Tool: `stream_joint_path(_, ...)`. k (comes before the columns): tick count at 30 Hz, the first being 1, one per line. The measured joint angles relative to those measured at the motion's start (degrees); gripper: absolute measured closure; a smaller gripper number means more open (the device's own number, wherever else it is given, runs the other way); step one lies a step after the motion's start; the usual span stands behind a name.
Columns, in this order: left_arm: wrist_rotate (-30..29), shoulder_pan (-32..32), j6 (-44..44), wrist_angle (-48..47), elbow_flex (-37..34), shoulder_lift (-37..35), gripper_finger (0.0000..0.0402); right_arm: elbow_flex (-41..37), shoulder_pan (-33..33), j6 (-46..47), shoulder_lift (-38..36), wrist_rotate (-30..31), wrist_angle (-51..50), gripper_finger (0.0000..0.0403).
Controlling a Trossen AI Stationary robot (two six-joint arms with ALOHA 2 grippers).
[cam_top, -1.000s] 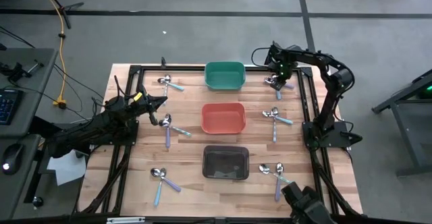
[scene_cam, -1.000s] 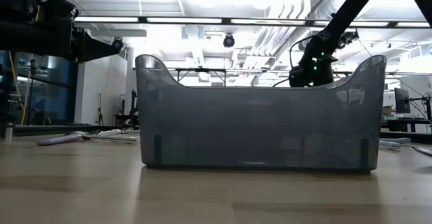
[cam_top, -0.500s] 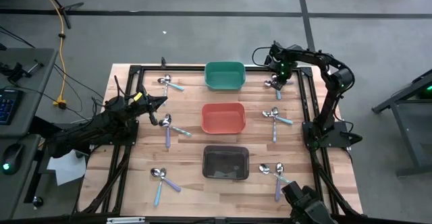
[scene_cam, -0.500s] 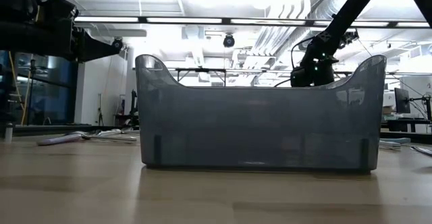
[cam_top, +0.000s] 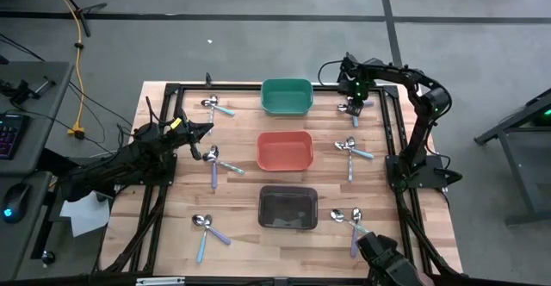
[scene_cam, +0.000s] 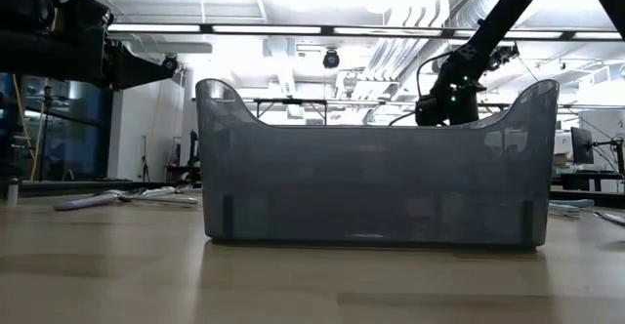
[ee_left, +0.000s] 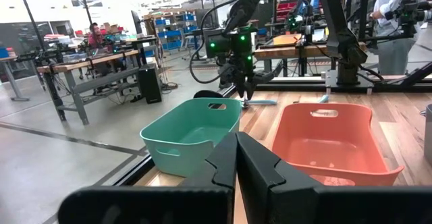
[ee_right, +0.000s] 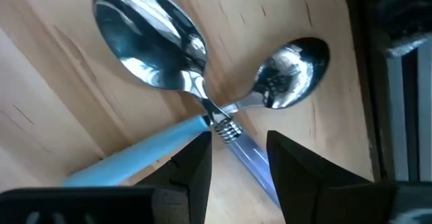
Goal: Sort silverware by color (type)
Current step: Put the top right violet spoon into the orange bin
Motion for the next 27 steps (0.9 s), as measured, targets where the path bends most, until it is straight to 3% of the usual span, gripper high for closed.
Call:
stream_joint_path(15,-0.01,0.02,0.00,0.00,0.00,0.00,0.0401,-3.96,0.87,-1.62,-0.26,2.00,4.61,0.0278)
stream_joint_path(27,-0.01,0.00,0.01,0.00,0.00,0.00,0.0401,-4.01,0.72,1.24,-0.15,0.38,4.56,0.0392)
